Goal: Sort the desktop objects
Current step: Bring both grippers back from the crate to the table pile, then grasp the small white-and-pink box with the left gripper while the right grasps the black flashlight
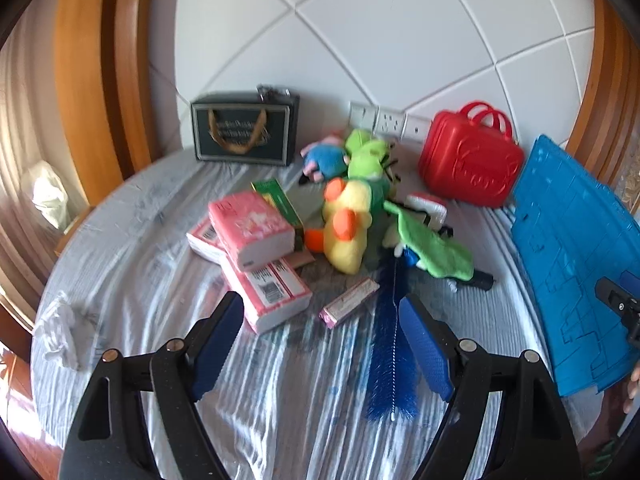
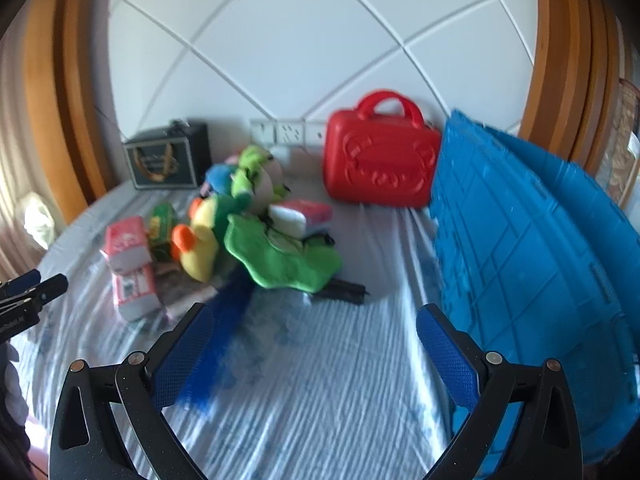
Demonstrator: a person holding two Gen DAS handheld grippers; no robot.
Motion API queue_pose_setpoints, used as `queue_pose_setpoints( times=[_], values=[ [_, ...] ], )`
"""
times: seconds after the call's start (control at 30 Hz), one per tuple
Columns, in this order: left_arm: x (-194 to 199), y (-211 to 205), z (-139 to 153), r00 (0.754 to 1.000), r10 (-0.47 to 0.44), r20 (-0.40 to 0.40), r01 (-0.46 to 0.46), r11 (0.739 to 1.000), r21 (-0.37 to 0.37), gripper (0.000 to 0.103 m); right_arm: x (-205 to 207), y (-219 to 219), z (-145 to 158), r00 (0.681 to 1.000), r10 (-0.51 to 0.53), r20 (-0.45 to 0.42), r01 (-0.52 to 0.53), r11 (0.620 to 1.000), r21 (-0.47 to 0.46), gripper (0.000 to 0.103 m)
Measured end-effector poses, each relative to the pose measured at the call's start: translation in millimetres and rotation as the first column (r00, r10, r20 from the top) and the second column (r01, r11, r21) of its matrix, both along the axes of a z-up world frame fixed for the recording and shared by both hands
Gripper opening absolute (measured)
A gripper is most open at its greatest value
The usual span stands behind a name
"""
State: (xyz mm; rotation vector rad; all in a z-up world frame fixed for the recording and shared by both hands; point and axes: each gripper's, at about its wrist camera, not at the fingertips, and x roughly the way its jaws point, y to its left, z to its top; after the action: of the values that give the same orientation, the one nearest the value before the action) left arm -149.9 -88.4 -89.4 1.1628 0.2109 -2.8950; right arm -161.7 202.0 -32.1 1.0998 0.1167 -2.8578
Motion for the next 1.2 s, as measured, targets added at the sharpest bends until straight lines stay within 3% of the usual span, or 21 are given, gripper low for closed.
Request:
queue_pose_setpoints(
  times=[0.23,0.37,0.53,0.8,0.9,1.13,1.2],
  values=[
    [-46.9,15.5,-44.4,0.997,-0.058,0.059,0.056,0.998,0.027,0.080,-51.8,23.2,-52.1,0.991,-0.037,0.126,0.034,0.999,0.026,0.103],
    [-84.3,26.8,-78.7,0.990,-0.071,0.124,0.071,0.997,0.005,0.079,-87.7,37.6,-90.2,0.978,-0.038,0.206,0.032,0.999,0.030,0.103],
    [-126.6,40.3,-122.5,0.972,-0.102,0.210,0.110,0.994,-0.026,0.069,-128.6,46.9,-132.9,0.953,0.021,0.302,-0.017,1.000,-0.014,0.103],
    [-170.4,60.6,-182.0,0.923,-0.178,0.341,0.216,0.973,-0.077,0.047,-194.1,40.8,-183.5,0.921,0.073,0.382,-0.072,0.997,-0.017,0.101],
    [-180.5,63.3,-195.2,0.913,-0.174,0.369,0.219,0.972,-0.084,0.042,-215.8,36.9,-196.9,0.920,0.085,0.383,-0.094,0.996,0.004,0.099],
    [-193.8,72.6,-196.4,0.921,-0.182,0.345,0.220,0.973,-0.075,0.041,-235.0,29.6,-216.8,0.900,0.186,0.394,-0.187,0.982,-0.035,0.102],
    [-195.8,75.2,-195.8,0.923,-0.171,0.344,0.206,0.976,-0.068,0.041,-231.4,24.3,-220.1,0.896,0.185,0.404,-0.195,0.981,-0.017,0.092]
  ],
)
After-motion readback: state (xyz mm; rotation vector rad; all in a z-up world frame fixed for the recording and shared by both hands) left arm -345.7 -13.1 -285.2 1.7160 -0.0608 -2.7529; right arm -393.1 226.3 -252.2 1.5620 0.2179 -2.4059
